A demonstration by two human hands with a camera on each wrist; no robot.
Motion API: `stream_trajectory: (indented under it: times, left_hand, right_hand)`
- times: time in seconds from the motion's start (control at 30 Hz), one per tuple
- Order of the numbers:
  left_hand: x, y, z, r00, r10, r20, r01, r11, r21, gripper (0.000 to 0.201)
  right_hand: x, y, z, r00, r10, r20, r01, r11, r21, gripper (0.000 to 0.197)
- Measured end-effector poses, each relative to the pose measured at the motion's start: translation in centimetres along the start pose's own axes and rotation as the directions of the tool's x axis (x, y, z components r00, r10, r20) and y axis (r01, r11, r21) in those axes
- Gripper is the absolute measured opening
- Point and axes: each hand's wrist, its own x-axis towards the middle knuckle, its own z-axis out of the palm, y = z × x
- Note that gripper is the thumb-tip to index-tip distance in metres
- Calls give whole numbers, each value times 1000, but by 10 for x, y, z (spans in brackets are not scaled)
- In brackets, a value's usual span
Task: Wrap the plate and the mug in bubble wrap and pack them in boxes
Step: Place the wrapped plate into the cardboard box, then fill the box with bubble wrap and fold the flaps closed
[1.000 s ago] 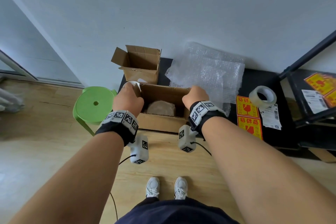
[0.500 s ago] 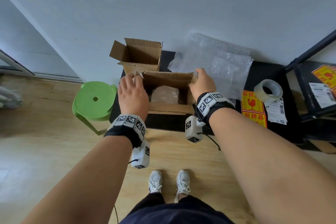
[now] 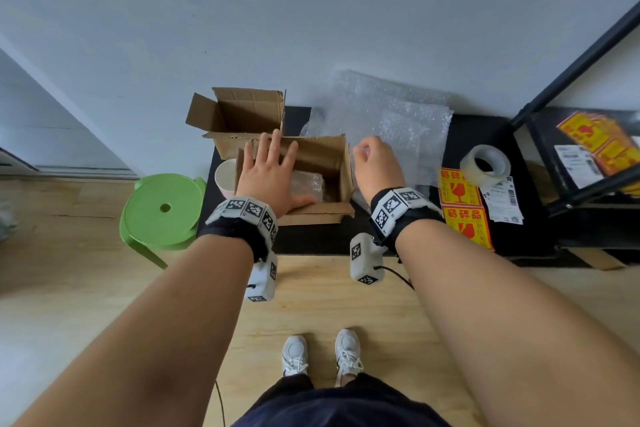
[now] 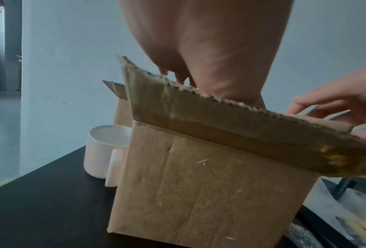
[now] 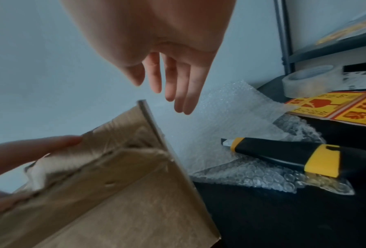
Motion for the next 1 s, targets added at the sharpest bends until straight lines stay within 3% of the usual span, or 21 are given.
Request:
stream_trajectory:
  times: [0.17, 0.27, 0.4, 0.57, 0.73, 0.9, 1.0]
  left_hand:
    - [0, 24, -18, 975, -55, -214, 6, 975, -224, 54]
    - [6, 51, -27, 962, -40, -270, -54, 942, -332, 50]
    - [19, 90, -37, 928, 46, -370, -170, 935, -311, 49]
    - [38, 144, -40, 979, 115, -169, -143, 976, -164, 55]
    - [50, 177, -18, 998, -3, 55, 0, 998, 67, 57]
    - [56, 189, -5, 990, -74, 122, 65, 995, 75, 57]
    - [56, 195, -2, 986, -101, 132, 97, 995, 39, 55]
  right_hand:
    - [3, 34, -18, 988, 126, -89, -128, 992, -15, 27]
    - [-2, 63, -31, 977, 200, -79, -203, 978, -38, 30]
    - [-4, 98, -47, 967, 254, -33, -255, 965, -58, 27]
    - [9, 126, -57, 965, 222, 137, -198, 965, -170, 22]
    - [19, 152, -44, 917, 177, 356, -99, 969, -225, 35]
    - [22, 163, -21, 864, 140, 484, -6, 963, -268, 57]
    - [25, 167, -14, 863, 126, 488, 45, 945, -323, 51]
